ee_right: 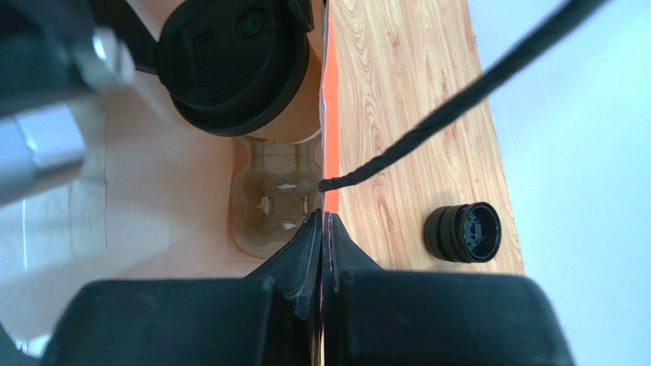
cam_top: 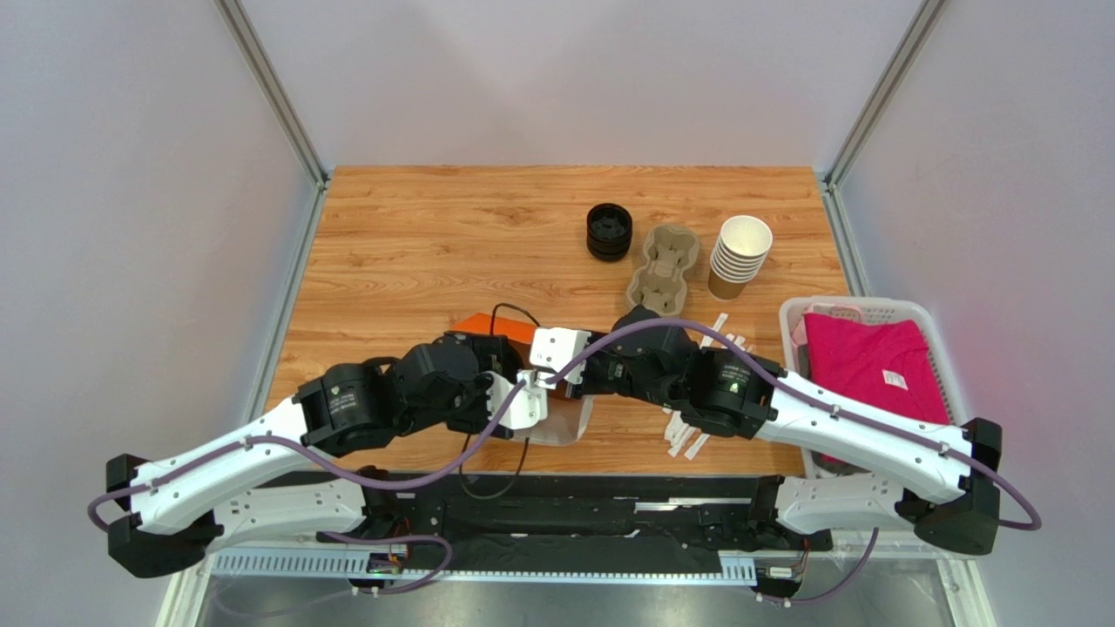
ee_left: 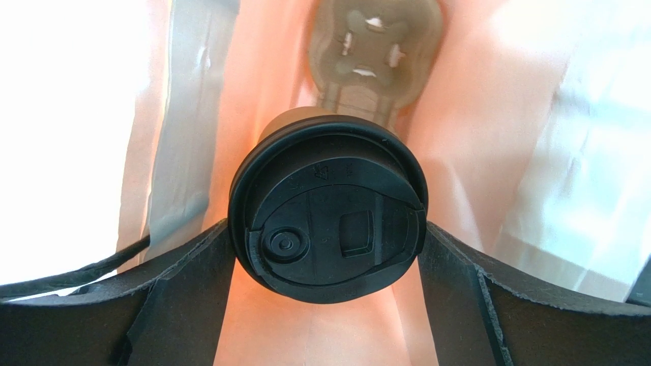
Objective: Pack the takeout coffee
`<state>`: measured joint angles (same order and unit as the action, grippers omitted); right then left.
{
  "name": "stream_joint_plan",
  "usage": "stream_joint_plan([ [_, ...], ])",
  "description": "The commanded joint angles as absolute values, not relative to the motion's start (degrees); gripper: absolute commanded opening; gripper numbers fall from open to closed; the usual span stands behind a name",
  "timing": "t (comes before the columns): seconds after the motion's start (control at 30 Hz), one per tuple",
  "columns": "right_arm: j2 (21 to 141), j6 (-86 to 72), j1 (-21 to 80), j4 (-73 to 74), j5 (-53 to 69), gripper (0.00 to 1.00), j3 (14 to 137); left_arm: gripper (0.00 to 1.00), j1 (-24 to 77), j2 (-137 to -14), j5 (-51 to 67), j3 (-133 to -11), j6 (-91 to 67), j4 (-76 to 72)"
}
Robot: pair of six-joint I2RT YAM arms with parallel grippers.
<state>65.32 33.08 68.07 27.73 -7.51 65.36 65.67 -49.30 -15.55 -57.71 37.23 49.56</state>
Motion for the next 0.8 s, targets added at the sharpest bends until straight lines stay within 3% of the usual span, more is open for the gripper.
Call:
stream_joint_plan([
  [0.0, 64.3, 34.5, 68.4, 24.3, -8.0, 0.0, 66.4, 0.5, 65.9, -49.8, -14.6, -57.2, 33.2, 52.8],
  [0.47, 64.3, 32.3, 68.4, 30.8, 6.8, 0.0, 68.7, 0.5, 65.9, -54.1, -19.7, -51.9, 41.0, 44.3],
  [0.77, 65.0, 31.3, 68.5, 33.3, 8.3, 0.0, 70.8, 0.5, 65.9, -56.8, -20.7, -50.3, 42.0, 45.8],
])
